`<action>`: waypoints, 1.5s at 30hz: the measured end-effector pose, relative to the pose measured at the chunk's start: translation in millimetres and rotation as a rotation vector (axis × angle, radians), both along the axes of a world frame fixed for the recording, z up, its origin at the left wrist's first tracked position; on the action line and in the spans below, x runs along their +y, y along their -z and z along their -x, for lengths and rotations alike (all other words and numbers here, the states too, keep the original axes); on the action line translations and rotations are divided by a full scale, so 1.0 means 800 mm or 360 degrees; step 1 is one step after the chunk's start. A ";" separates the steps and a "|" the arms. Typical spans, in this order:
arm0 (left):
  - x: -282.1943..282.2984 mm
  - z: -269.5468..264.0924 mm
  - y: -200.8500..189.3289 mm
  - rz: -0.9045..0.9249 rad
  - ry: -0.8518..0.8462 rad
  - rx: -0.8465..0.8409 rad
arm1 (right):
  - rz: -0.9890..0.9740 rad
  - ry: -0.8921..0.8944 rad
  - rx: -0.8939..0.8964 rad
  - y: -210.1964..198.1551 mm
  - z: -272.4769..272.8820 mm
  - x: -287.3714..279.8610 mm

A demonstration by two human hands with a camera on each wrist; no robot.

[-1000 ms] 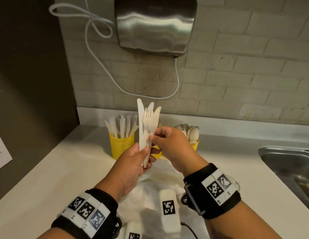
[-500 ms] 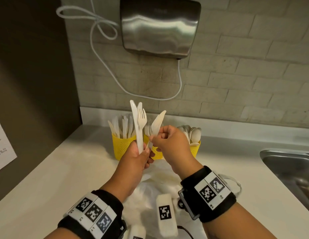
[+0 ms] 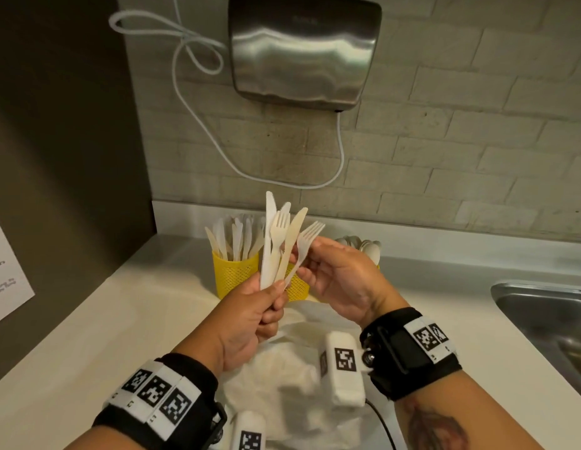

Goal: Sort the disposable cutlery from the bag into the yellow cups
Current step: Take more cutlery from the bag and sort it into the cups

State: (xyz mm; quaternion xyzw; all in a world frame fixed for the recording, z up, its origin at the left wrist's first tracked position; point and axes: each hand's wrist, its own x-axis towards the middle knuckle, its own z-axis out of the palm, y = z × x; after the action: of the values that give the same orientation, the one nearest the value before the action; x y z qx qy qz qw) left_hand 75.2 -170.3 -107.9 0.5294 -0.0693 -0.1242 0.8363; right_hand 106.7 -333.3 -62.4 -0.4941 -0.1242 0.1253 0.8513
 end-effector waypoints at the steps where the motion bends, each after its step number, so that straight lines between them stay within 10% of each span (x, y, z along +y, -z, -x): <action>1: 0.001 0.002 0.001 -0.0020 0.0033 0.0002 | 0.0057 -0.0009 -0.0040 0.002 -0.002 -0.001; 8: 0.003 0.010 0.005 -0.0012 0.0238 0.0100 | 0.0288 0.0123 -0.0212 -0.006 0.002 0.000; 13: 0.007 0.010 0.004 -0.0042 0.0254 0.0102 | -0.0409 0.0792 0.0009 -0.019 -0.020 -0.008; 20: 0.003 0.003 -0.002 0.0175 0.0501 0.0224 | 0.0147 -0.0152 -0.0006 0.016 -0.007 0.014; 25: 0.021 0.006 0.002 0.0178 0.0797 0.0190 | 0.0108 -0.0261 -0.0089 0.015 -0.003 0.013; 34: -0.013 0.010 -0.004 -0.0647 -0.0081 -0.0311 | 0.0553 0.0570 -0.0165 0.010 -0.013 0.042; 45: 0.002 0.014 -0.005 -0.0425 0.0080 -0.0112 | -0.0150 0.0861 0.0084 -0.031 -0.035 0.002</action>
State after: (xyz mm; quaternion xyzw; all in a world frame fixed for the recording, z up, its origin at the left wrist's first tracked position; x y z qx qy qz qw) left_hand 63.9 -169.0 -103.6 0.6382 -0.0946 -0.1345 0.7521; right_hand 134.7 -331.4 -37.4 -0.4657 0.0286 -0.0998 0.8789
